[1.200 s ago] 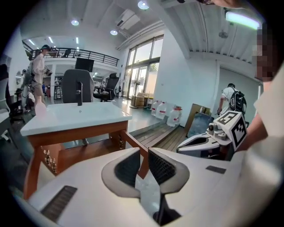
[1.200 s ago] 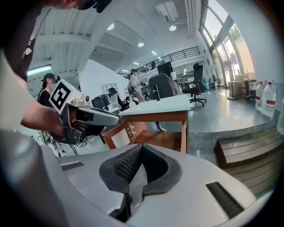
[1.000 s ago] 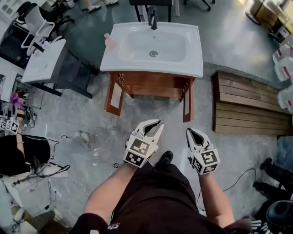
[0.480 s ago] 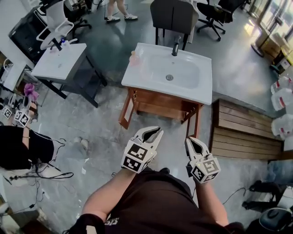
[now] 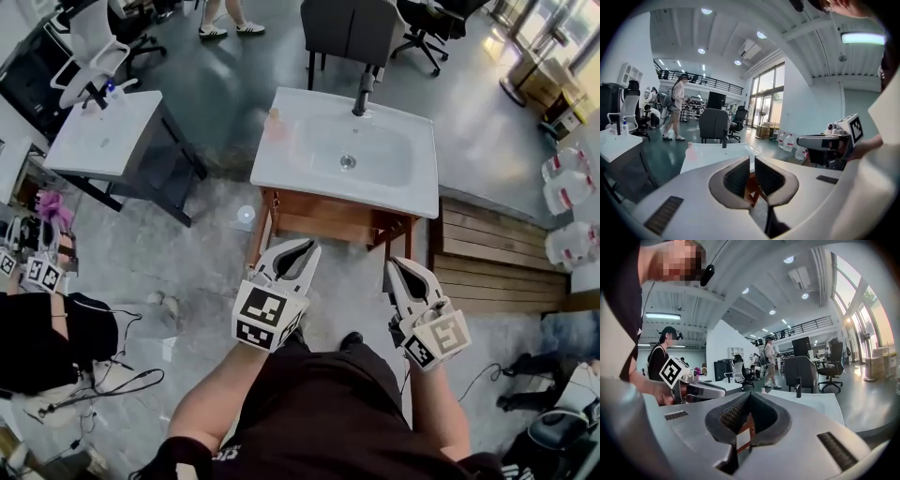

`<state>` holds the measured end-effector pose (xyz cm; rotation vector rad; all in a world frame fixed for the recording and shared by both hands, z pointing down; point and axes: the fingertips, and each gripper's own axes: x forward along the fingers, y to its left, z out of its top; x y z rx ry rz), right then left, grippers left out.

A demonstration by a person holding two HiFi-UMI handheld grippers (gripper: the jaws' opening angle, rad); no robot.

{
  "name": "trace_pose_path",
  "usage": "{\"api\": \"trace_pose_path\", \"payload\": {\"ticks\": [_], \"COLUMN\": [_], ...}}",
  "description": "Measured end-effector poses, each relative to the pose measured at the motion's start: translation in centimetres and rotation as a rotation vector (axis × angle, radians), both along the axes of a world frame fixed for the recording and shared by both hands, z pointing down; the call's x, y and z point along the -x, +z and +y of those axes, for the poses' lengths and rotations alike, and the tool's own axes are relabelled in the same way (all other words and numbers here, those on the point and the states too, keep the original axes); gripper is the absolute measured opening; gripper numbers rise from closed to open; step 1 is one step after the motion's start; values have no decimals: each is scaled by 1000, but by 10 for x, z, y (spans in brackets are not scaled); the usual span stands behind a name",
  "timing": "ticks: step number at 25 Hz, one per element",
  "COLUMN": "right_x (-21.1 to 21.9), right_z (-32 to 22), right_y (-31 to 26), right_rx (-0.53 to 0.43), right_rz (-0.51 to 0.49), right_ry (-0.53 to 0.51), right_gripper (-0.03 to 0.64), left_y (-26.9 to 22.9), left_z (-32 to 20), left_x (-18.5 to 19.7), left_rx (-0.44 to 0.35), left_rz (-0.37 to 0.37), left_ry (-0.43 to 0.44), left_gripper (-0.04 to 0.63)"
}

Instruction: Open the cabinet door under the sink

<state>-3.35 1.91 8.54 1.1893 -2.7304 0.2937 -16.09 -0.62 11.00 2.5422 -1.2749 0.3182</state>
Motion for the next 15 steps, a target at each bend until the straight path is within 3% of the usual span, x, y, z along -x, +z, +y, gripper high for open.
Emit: {"api": "trace_pose_path", "payload": {"ticks": [6, 10, 15], "right_x": [-11, -38, -69], "right_z": [-20, -50, -72], "right_y": [-23, -65, -77], "right_rx": [-29, -82, -121], "right_rz": [6, -75, -79], "right_ry": [6, 30, -46], "right_gripper": [12, 12, 12], "left_y": [-27, -50, -74], "left_z": [-23, -46, -53], "left_x": [15, 4, -19], "left_rx": [-52, -100, -133], "left_rz": [-20, -48, -69], "left_ry": [-69, -132, -199], "left_gripper": [44, 44, 43]}}
